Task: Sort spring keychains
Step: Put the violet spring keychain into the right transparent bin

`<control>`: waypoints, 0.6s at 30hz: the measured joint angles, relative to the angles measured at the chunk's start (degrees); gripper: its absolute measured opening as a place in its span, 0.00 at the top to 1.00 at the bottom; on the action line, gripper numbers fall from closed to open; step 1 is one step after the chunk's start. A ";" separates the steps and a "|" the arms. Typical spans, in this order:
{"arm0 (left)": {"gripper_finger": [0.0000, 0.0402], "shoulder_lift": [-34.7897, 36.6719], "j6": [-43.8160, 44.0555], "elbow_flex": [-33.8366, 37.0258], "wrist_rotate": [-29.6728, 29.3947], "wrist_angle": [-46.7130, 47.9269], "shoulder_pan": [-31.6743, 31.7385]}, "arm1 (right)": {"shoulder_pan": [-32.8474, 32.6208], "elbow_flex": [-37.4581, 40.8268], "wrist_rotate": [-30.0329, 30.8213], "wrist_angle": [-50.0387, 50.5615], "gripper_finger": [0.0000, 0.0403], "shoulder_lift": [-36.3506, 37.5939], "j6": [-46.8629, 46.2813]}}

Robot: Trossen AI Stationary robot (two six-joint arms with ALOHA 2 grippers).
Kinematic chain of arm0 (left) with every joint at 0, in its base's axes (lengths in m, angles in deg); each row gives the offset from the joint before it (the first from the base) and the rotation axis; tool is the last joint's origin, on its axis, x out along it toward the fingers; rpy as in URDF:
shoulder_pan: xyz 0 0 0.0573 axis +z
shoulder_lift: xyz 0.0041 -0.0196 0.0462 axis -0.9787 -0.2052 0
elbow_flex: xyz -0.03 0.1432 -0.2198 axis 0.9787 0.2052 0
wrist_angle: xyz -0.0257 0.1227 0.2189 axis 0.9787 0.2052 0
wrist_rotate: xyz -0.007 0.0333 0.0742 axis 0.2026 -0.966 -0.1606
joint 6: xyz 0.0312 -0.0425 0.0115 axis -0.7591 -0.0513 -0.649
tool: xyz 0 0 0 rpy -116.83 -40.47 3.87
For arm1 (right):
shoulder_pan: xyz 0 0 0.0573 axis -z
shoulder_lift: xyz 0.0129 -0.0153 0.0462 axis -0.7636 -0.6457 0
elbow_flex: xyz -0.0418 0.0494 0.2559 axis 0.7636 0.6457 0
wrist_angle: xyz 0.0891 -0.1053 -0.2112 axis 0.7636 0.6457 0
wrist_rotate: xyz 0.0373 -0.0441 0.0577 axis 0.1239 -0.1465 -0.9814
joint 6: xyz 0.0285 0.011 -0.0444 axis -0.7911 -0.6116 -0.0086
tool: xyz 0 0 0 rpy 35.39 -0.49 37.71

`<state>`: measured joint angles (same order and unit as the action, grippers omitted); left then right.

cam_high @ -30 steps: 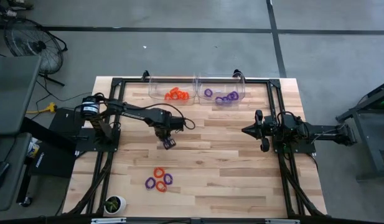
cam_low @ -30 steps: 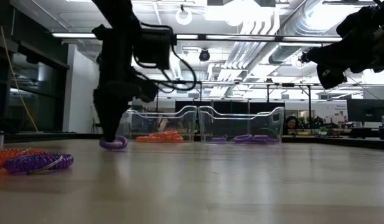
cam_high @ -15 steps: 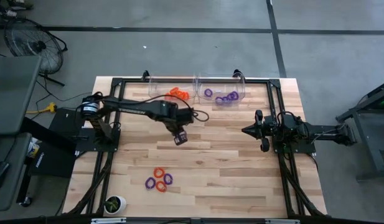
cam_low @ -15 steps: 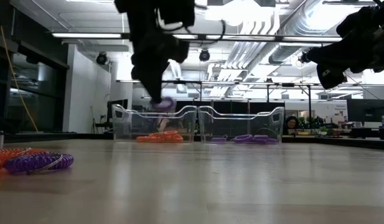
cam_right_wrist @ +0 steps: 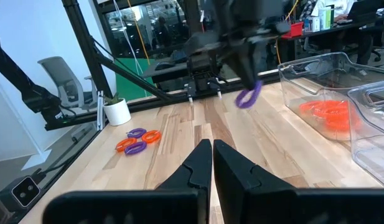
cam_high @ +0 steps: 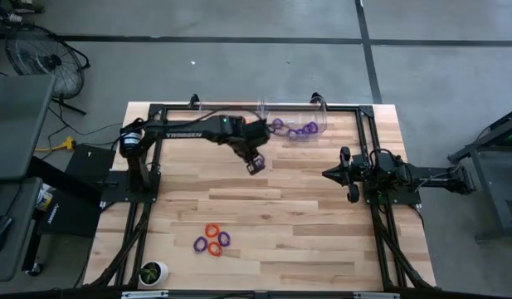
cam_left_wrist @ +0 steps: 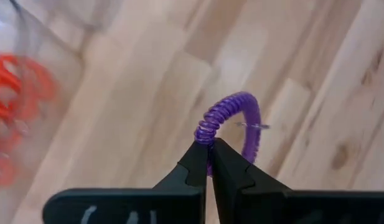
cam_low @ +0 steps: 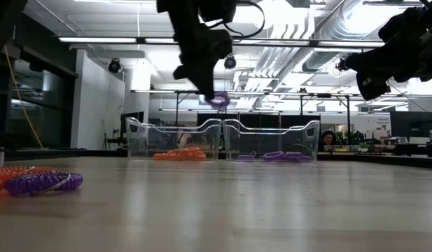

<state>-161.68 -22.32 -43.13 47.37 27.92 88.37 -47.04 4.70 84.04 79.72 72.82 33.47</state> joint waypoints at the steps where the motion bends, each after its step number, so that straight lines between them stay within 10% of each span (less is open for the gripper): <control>1: 1.00 -0.71 -0.21 -1.36 0.07 -0.09 0.51 | -0.01 0.02 -0.01 0.01 0.97 0.00 0.00; 18: 1.00 -11.88 2.46 -17.79 0.52 -4.99 7.56 | -0.01 0.02 -0.02 0.01 0.97 0.00 0.00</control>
<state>-173.55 -19.86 -60.92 47.88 22.93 95.93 -47.05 4.72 84.02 79.72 72.82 33.47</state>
